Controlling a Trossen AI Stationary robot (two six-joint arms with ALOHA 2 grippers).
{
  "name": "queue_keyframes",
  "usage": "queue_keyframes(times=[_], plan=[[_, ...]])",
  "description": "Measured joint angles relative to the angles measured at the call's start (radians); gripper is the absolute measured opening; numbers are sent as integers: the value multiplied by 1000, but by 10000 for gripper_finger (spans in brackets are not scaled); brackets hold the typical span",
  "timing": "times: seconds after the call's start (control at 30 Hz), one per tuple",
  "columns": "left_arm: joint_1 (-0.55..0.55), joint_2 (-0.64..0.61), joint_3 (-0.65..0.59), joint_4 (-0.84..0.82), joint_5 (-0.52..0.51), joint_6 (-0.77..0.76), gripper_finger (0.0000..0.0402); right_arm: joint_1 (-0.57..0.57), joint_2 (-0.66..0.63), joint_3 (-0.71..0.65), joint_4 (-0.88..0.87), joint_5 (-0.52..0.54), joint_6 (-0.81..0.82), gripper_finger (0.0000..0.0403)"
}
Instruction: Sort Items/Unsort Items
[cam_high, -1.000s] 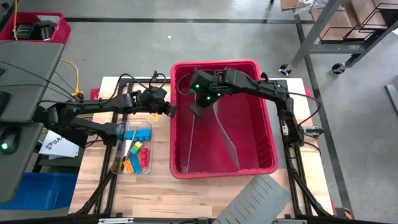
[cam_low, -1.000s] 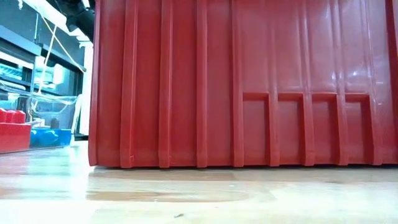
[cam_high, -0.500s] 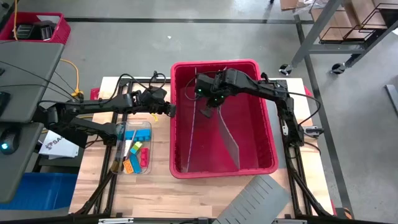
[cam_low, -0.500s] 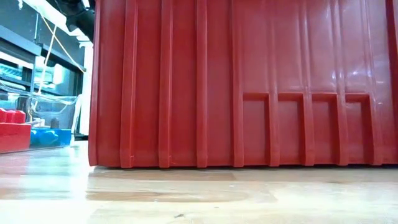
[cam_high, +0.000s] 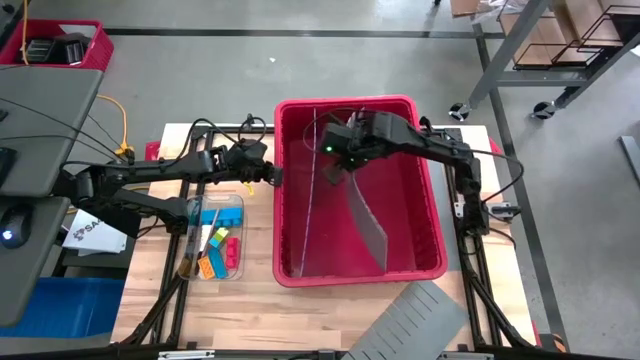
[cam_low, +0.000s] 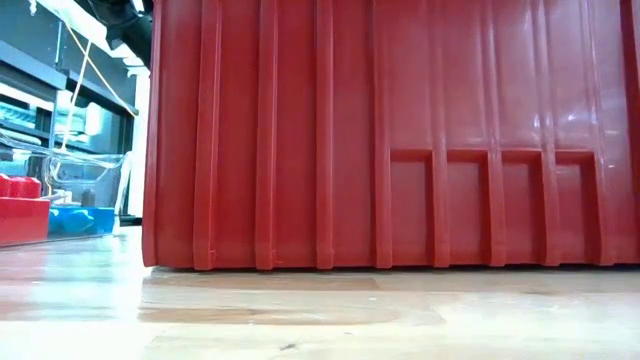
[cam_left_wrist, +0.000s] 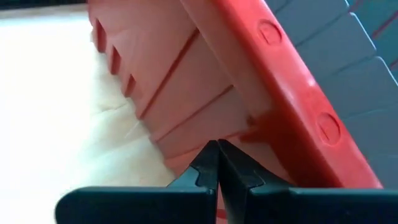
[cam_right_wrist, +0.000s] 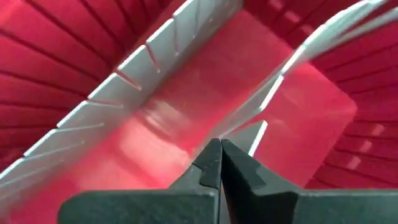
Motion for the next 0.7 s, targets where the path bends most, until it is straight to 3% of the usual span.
queue_keyframes(times=[0.27,0.5,0.57,0.7], plan=[[0,0,0,2,-57,71,0,74,-111,1,-1,54,93,0],[-3,-24,0,42,64,381,0,189,-202,2,-1,125,192,0],[-3,-46,27,7,30,435,0,218,-217,2,0,175,233,0],[8,-93,80,-79,-142,522,0,259,-243,2,0,223,290,0]])
